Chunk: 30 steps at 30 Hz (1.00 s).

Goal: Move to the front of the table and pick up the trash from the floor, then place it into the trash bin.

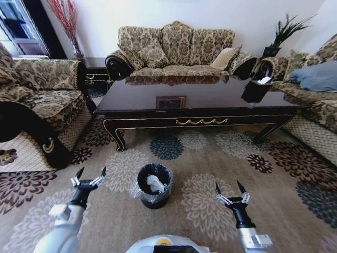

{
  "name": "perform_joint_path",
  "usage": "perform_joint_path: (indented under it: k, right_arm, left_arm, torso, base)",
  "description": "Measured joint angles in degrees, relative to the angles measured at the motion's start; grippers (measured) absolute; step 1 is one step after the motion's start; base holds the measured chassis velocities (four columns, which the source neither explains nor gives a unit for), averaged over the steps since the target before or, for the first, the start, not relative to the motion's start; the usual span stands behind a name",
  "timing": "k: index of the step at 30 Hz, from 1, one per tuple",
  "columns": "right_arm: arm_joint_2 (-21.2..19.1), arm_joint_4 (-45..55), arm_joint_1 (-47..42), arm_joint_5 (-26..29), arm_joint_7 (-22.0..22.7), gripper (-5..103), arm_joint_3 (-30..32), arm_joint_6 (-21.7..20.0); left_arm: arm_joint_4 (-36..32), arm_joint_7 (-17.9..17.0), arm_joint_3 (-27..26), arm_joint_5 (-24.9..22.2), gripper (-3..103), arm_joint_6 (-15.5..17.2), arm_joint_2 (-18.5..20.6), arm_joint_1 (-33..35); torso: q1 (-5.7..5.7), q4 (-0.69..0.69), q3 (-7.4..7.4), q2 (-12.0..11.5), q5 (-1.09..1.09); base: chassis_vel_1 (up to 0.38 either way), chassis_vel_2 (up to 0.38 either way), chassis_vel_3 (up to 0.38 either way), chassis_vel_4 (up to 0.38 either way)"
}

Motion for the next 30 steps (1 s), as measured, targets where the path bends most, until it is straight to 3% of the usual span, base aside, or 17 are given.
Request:
perform_joint_path:
  k: [7, 30]
  right_arm:
    - [0.44, 1.32, -0.78, 1.01, -0.46, 100, -0.12, -2.27]
    - [0.39, 1.43, -0.81, 1.16, -0.56, 100, -0.16, -2.43]
  left_arm:
    - [0.13, 0.72, 0.51, 0.24, 100, -1.41, -0.46, 1.09]
    - [0.16, 0.41, 0.83, 0.06, 100, -0.96, -0.28, 0.63]
  torso:
    - [0.0, -0.02, 0.0, 0.0, 0.0]
    - [0.0, -0.01, 0.0, 0.0, 0.0]
  base:
    - [0.0, 0.0, 0.0, 0.0]
    - [0.0, 0.0, 0.0, 0.0]
